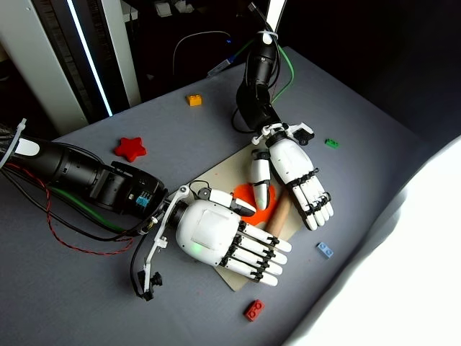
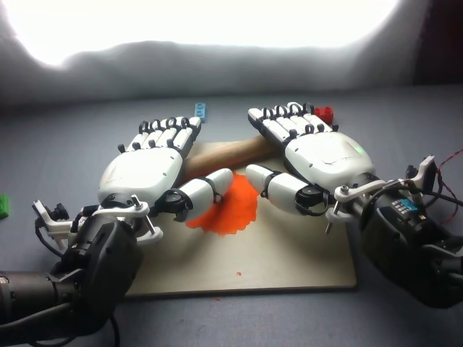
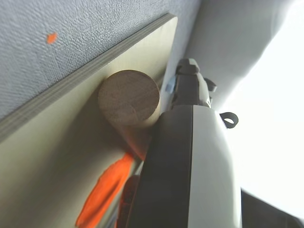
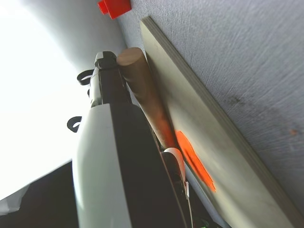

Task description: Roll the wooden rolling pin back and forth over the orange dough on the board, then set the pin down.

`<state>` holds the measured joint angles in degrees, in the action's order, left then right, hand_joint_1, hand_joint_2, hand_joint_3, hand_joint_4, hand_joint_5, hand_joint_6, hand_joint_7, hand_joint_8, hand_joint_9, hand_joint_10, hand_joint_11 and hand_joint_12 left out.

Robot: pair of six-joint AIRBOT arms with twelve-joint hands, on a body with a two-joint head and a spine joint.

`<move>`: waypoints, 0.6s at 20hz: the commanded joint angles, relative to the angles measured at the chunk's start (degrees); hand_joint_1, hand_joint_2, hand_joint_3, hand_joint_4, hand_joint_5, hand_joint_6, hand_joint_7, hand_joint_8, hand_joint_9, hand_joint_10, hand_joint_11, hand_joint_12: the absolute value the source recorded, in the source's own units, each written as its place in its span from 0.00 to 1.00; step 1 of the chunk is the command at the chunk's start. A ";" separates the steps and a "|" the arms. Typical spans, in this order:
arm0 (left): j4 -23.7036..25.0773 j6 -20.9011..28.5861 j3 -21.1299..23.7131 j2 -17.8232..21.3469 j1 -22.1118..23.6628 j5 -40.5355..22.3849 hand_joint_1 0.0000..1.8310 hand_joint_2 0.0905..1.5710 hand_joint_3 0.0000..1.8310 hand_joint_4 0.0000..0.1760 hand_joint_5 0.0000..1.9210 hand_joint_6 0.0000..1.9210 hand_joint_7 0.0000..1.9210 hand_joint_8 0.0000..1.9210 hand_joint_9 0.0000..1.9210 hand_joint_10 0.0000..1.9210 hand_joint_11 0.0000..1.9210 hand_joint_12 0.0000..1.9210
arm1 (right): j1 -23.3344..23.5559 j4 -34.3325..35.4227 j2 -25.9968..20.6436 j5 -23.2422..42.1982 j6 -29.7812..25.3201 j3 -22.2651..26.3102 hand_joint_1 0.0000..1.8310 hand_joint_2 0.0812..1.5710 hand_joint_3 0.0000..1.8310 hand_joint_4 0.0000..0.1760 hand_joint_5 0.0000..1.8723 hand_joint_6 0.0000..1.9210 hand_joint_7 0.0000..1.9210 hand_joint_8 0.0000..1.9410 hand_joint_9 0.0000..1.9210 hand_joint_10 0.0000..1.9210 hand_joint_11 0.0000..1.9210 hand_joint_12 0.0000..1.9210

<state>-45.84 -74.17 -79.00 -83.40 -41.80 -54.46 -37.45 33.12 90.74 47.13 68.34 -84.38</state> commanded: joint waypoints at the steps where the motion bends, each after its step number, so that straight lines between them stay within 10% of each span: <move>1: 0.25 0.99 -0.46 0.14 -0.21 -2.02 0.00 0.84 0.00 0.00 0.00 0.00 0.00 0.00 0.00 0.00 0.00 0.00 | -0.33 -1.24 -0.40 3.70 -0.53 0.14 0.00 0.91 0.00 0.00 0.00 0.00 0.00 0.00 0.00 0.00 0.00 0.00; 12: 0.12 0.97 -0.81 0.25 -0.17 -1.67 0.00 0.84 0.00 0.00 0.07 0.01 0.07 0.00 0.04 0.00 0.02 0.02 | -0.56 -1.24 -1.68 3.46 -0.11 2.00 0.00 0.91 0.00 0.00 0.06 0.02 0.07 0.02 0.03 0.01 0.00 0.00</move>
<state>-45.71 -73.87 -79.50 -83.35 -41.71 -53.80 -37.91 33.34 89.23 46.87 68.40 -82.59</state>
